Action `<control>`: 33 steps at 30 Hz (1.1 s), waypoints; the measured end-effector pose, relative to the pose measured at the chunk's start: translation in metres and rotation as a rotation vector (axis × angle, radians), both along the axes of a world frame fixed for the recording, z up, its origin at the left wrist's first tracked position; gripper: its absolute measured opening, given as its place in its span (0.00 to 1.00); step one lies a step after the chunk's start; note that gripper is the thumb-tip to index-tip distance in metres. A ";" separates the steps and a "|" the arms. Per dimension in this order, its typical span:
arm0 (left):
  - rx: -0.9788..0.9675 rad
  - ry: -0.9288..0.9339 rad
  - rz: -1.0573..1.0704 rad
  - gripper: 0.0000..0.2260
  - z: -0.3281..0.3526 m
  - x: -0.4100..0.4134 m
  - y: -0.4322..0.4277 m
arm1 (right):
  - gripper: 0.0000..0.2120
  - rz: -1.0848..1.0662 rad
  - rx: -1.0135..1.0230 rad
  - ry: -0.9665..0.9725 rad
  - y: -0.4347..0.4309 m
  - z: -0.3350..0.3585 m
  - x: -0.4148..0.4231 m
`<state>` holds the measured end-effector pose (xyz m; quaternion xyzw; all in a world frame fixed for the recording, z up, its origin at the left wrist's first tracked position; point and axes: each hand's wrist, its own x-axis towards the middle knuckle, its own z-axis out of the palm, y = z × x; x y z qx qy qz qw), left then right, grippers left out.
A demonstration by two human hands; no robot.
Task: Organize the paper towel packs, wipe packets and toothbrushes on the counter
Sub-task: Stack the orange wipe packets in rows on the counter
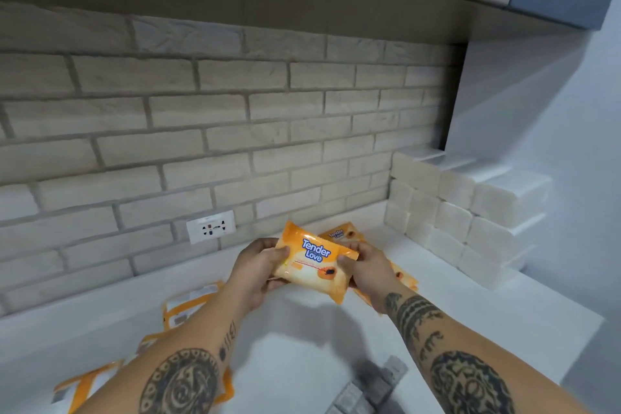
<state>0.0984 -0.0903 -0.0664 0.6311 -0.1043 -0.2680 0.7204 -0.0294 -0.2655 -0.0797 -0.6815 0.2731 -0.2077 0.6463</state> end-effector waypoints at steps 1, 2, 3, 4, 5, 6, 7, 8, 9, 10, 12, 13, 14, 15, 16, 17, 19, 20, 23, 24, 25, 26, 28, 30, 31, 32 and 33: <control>0.064 -0.032 -0.036 0.09 -0.004 -0.001 -0.004 | 0.08 -0.047 0.022 -0.011 -0.007 -0.003 -0.002; 0.113 -0.047 -0.069 0.10 -0.010 -0.003 -0.010 | 0.09 -0.094 0.032 -0.001 -0.016 -0.006 -0.005; 0.154 -0.048 -0.086 0.11 -0.017 -0.004 -0.018 | 0.10 -0.131 0.043 0.011 -0.025 -0.012 -0.006; 0.182 -0.037 -0.091 0.11 -0.025 -0.006 -0.028 | 0.13 -0.145 0.058 0.034 -0.034 -0.019 -0.007; 0.203 -0.024 -0.088 0.12 -0.033 -0.007 -0.038 | 0.17 -0.145 0.087 0.048 -0.042 -0.027 -0.008; 0.214 -0.008 -0.075 0.12 -0.040 -0.009 -0.049 | 0.22 -0.134 0.115 0.064 -0.051 -0.034 -0.008; 0.221 0.010 -0.054 0.13 -0.046 -0.010 -0.062 | 0.27 -0.122 0.137 0.072 -0.061 -0.042 -0.009; 0.223 0.027 -0.028 0.13 -0.053 -0.012 -0.074 | 0.29 -0.098 0.146 0.078 -0.070 -0.048 -0.010; 0.229 0.042 -0.002 0.14 -0.058 -0.014 -0.084 | 0.31 -0.074 0.157 0.071 -0.078 -0.055 -0.010; 0.237 0.054 0.021 0.15 -0.063 -0.017 -0.095 | 0.34 -0.043 0.153 0.076 -0.087 -0.060 -0.010; 0.262 0.045 0.048 0.18 -0.072 -0.023 -0.118 | 0.43 0.001 0.085 0.112 -0.106 -0.070 -0.008; 0.278 0.018 0.055 0.20 -0.075 -0.025 -0.128 | 0.46 0.022 0.027 0.134 -0.116 -0.076 -0.005; 0.297 -0.021 0.063 0.22 -0.080 -0.027 -0.138 | 0.46 0.047 -0.017 0.157 -0.126 -0.080 -0.003; 0.324 -0.070 0.063 0.24 -0.082 -0.028 -0.145 | 0.42 0.063 -0.056 0.171 -0.132 -0.079 -0.003; 0.359 -0.122 0.058 0.27 -0.085 -0.028 -0.153 | 0.37 0.076 -0.103 0.182 -0.139 -0.076 -0.003; 0.394 -0.166 0.051 0.28 -0.088 -0.028 -0.161 | 0.34 0.094 -0.138 0.178 -0.149 -0.075 -0.002; 0.450 -0.223 0.040 0.29 -0.092 -0.026 -0.175 | 0.32 0.119 -0.215 0.206 -0.171 -0.080 0.006; 0.479 -0.251 0.034 0.28 -0.095 -0.025 -0.181 | 0.31 0.125 -0.258 0.215 -0.178 -0.083 0.012; 0.572 -0.327 0.001 0.25 -0.102 -0.020 -0.197 | 0.34 0.129 -0.315 0.252 -0.195 -0.092 0.031; 0.602 -0.358 -0.007 0.25 -0.104 -0.016 -0.202 | 0.36 0.144 -0.324 0.246 -0.203 -0.098 0.038; 0.633 -0.389 -0.014 0.26 -0.106 -0.012 -0.206 | 0.34 0.162 -0.345 0.244 -0.210 -0.105 0.047; 0.658 -0.415 -0.017 0.26 -0.109 -0.006 -0.212 | 0.31 0.172 -0.366 0.247 -0.213 -0.102 0.051; 0.700 -0.443 -0.025 0.27 -0.113 0.006 -0.221 | 0.25 0.153 -0.405 0.260 -0.217 -0.095 0.061; 0.746 -0.460 -0.035 0.28 -0.119 0.017 -0.230 | 0.21 0.176 -0.468 0.299 -0.226 -0.100 0.072; 0.775 -0.465 -0.043 0.27 -0.122 0.021 -0.235 | 0.21 0.195 -0.513 0.320 -0.232 -0.104 0.078; 0.809 -0.479 -0.055 0.27 -0.125 0.025 -0.240 | 0.20 0.203 -0.553 0.331 -0.236 -0.108 0.083; 0.853 -0.491 -0.068 0.27 -0.129 0.029 -0.245 | 0.19 0.208 -0.587 0.341 -0.240 -0.112 0.089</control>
